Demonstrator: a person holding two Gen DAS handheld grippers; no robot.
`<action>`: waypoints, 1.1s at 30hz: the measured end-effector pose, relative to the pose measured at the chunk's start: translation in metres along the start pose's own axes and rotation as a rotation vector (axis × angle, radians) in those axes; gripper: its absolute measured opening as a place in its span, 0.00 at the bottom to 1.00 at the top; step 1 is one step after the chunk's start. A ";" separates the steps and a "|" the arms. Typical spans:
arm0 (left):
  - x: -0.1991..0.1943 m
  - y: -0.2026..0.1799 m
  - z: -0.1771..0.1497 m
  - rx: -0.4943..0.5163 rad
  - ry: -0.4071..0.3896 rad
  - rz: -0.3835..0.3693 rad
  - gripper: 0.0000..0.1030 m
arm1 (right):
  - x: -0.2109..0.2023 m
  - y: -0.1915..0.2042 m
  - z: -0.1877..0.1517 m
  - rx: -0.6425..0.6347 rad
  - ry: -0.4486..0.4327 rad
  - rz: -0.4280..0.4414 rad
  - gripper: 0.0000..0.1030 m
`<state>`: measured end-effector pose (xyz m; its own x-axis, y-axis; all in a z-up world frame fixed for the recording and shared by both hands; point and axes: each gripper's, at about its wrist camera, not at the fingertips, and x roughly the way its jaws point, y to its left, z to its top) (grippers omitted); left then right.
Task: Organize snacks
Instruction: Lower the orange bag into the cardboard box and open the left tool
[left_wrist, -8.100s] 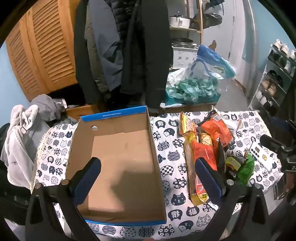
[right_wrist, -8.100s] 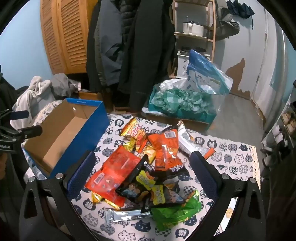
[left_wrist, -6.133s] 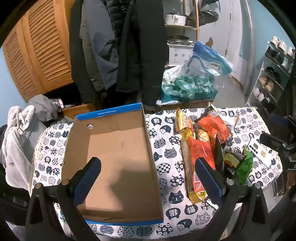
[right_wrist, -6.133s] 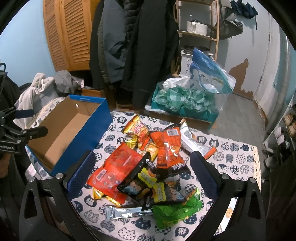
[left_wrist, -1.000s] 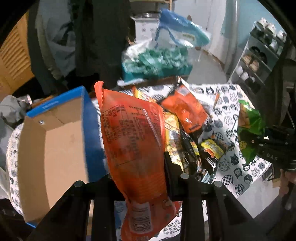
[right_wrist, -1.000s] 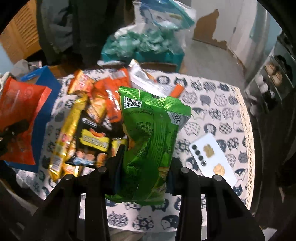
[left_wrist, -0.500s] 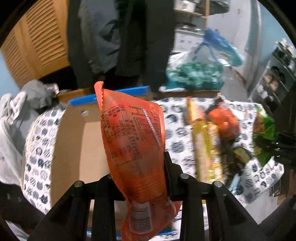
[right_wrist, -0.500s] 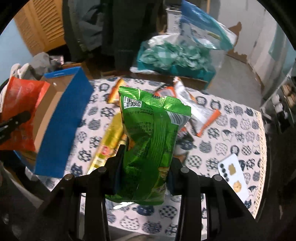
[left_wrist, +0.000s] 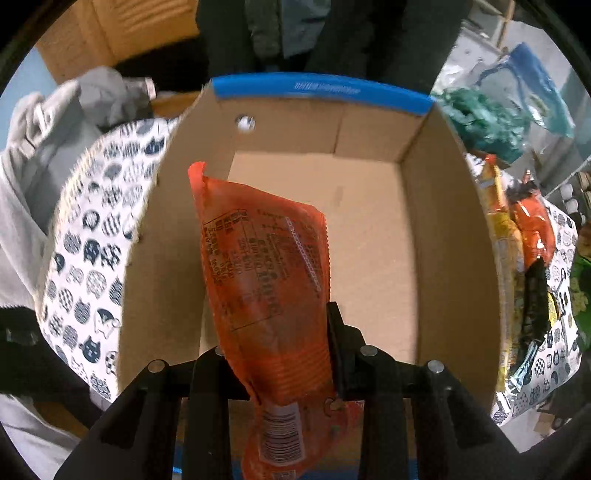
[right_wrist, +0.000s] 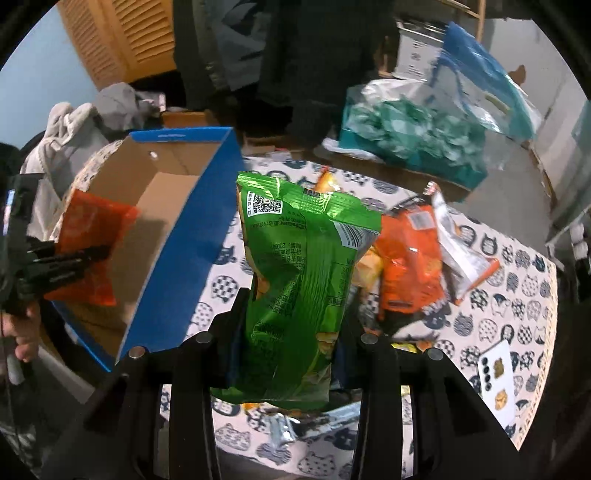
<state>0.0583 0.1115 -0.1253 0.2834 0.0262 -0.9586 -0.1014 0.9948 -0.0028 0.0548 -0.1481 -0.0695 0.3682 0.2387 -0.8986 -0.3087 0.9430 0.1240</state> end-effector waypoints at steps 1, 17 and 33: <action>0.006 0.002 0.001 -0.003 0.019 0.002 0.29 | 0.002 0.004 0.002 -0.009 0.003 0.003 0.36; 0.035 0.013 0.007 -0.023 0.106 0.029 0.49 | 0.021 0.059 0.019 -0.109 0.036 0.074 0.36; -0.059 0.049 -0.013 -0.108 -0.119 -0.068 0.70 | 0.051 0.148 0.068 -0.224 0.095 0.221 0.36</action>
<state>0.0238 0.1570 -0.0723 0.4035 -0.0231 -0.9147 -0.1782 0.9786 -0.1033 0.0875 0.0199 -0.0685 0.1907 0.3993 -0.8968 -0.5609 0.7940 0.2343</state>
